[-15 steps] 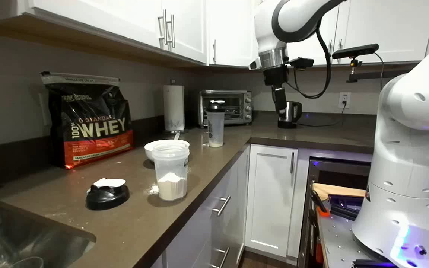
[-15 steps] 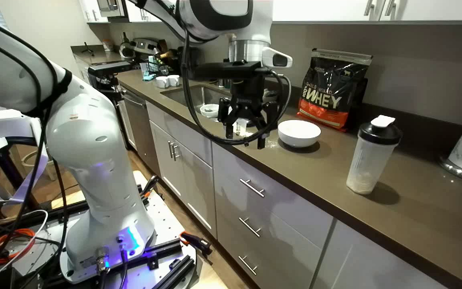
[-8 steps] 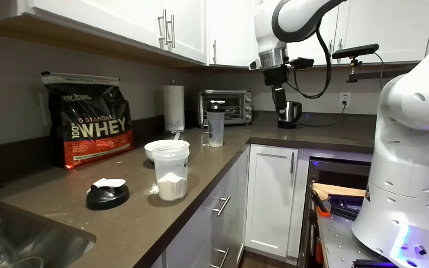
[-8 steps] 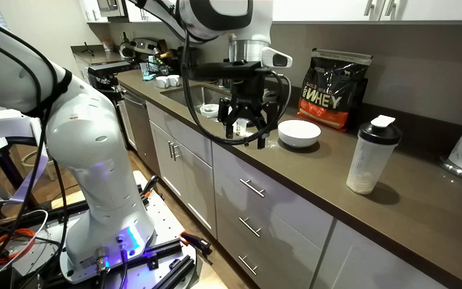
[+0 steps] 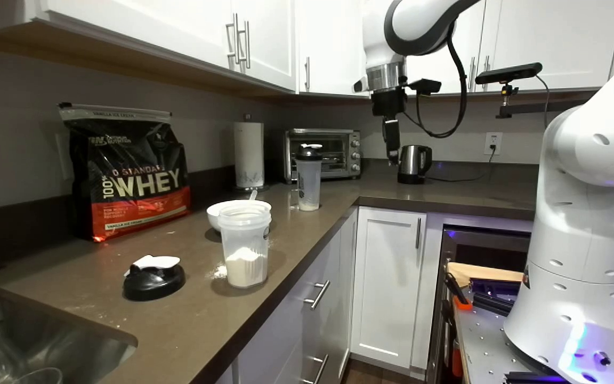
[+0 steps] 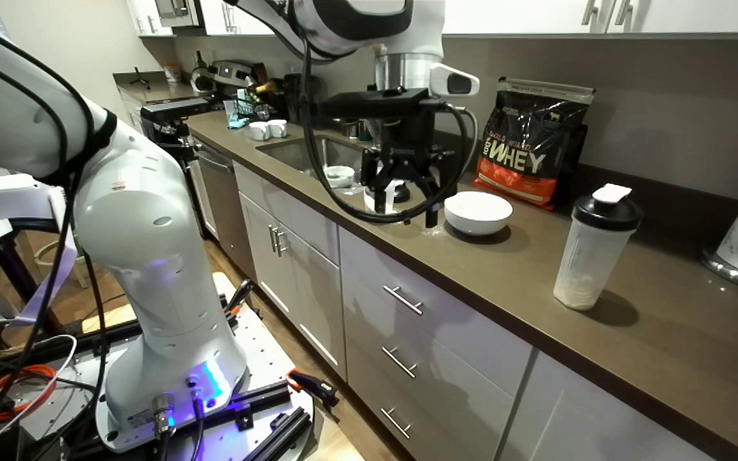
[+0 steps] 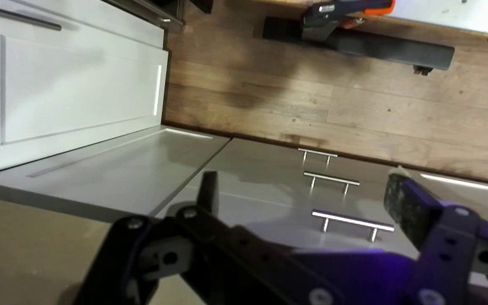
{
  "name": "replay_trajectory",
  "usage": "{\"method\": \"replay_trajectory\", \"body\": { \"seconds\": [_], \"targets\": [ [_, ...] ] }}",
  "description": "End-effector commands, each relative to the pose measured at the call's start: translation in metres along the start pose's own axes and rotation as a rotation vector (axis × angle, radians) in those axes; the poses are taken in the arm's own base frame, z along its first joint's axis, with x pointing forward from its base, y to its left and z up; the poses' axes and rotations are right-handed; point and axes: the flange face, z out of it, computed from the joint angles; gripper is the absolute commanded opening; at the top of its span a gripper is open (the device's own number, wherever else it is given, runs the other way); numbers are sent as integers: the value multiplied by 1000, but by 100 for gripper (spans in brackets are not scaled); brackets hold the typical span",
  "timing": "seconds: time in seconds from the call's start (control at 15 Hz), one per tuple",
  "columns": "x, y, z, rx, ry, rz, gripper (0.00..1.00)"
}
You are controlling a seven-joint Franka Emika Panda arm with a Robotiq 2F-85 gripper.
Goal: Remove the black lid from the bottle on the right
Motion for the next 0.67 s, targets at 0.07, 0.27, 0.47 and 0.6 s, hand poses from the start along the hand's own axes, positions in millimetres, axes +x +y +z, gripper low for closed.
{"method": "replay_trajectory", "body": {
  "seconds": [0.07,0.27,0.47,0.6],
  "targets": [
    [56,43,-37,22,105,80,100],
    [83,66,-55,42,166,113,100],
    [103,86,-68,44,200,143,100],
    [114,99,-76,14,218,159,100]
  ]
}}
